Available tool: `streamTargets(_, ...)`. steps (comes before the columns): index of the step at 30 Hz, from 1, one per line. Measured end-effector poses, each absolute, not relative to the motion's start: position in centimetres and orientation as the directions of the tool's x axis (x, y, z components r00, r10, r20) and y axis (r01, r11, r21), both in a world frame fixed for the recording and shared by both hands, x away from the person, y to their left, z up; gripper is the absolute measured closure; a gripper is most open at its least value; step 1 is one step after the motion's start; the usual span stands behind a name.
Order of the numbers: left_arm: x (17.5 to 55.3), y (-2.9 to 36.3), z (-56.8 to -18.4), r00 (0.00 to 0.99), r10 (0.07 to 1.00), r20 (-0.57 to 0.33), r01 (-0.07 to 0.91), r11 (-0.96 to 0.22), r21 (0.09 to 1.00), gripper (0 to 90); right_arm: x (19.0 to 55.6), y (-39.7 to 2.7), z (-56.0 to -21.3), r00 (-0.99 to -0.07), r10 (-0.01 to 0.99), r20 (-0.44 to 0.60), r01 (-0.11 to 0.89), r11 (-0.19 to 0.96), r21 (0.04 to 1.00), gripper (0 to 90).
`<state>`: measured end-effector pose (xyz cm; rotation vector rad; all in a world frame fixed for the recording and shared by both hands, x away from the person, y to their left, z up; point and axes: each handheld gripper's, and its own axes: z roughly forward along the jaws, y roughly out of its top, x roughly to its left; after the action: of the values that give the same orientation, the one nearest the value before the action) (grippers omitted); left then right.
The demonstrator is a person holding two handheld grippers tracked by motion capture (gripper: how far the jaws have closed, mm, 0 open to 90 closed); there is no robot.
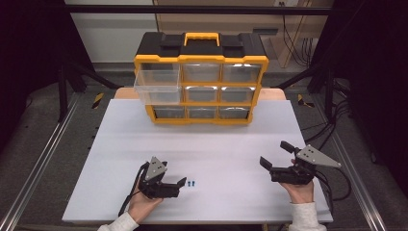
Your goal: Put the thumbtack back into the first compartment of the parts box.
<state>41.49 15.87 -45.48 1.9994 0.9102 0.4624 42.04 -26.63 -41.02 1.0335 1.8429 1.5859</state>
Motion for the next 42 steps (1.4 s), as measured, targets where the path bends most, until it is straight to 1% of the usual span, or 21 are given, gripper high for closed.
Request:
streamTargets(6, 41.5, 15.4, -46.0, 0.659, 0.752, -0.029, 0.453, -0.365, 0.813, 16.8, 42.1, -26.5, -41.1, -0.592, 0.799, 0.107, 0.227, 0.038, 0.973, 0.5)
streamTargets(7, 41.5, 15.3, -46.1, 0.656, 0.754, -0.037, 0.461, -0.361, 0.811, 20.5, 42.1, -26.5, -41.1, -0.592, 0.798, 0.113, 0.232, 0.035, 0.972, 0.5)
streamTargets(8, 41.5, 15.3, -46.2, 0.657, 0.753, -0.037, 0.462, -0.363, 0.809, 20.5, 42.1, -26.5, -41.1, -0.592, 0.798, 0.113, 0.232, 0.035, 0.972, 0.5)
streamTargets(9, 41.5, 15.2, -46.3, 0.657, 0.753, -0.043, 0.469, -0.363, 0.805, 23.9, 42.1, -26.5, -41.1, -0.591, 0.799, 0.109, 0.230, 0.037, 0.972, 0.5)
streamTargets(10, 41.5, 15.2, -46.3, 0.655, 0.754, -0.044, 0.473, -0.364, 0.803, 23.9, 42.1, -26.5, -41.1, -0.591, 0.799, 0.109, 0.230, 0.037, 0.972, 0.5)
streamTargets(15, 41.5, 14.9, -46.7, 0.655, 0.753, -0.065, 0.500, -0.368, 0.784, 34.2, 42.1, -26.5, -41.2, -0.588, 0.801, 0.113, 0.234, 0.035, 0.972, 0.5)
streamTargets(20, 41.5, 14.4, -47.2, 0.647, 0.760, -0.059, 0.528, -0.391, 0.754, 37.8, 42.0, -26.6, -41.1, -0.589, 0.800, 0.114, 0.236, 0.036, 0.971, 0.5)
streamTargets(27, 41.6, 14.1, -47.5, 0.644, 0.761, -0.074, 0.553, -0.397, 0.733, 48.6, 42.1, -26.6, -41.1, -0.588, 0.801, 0.114, 0.236, 0.035, 0.971, 0.5)
streamTargets(34, 41.6, 13.9, -47.7, 0.639, 0.766, -0.070, 0.562, -0.404, 0.722, 58.5, 42.0, -26.6, -41.1, -0.589, 0.800, 0.115, 0.230, 0.029, 0.973, 0.5)
streamTargets(42, 41.6, 13.5, -47.8, 0.628, 0.776, -0.057, 0.566, -0.405, 0.718, 65.8, 42.1, -26.6, -41.1, -0.587, 0.801, 0.115, 0.231, 0.030, 0.972, 0.5)
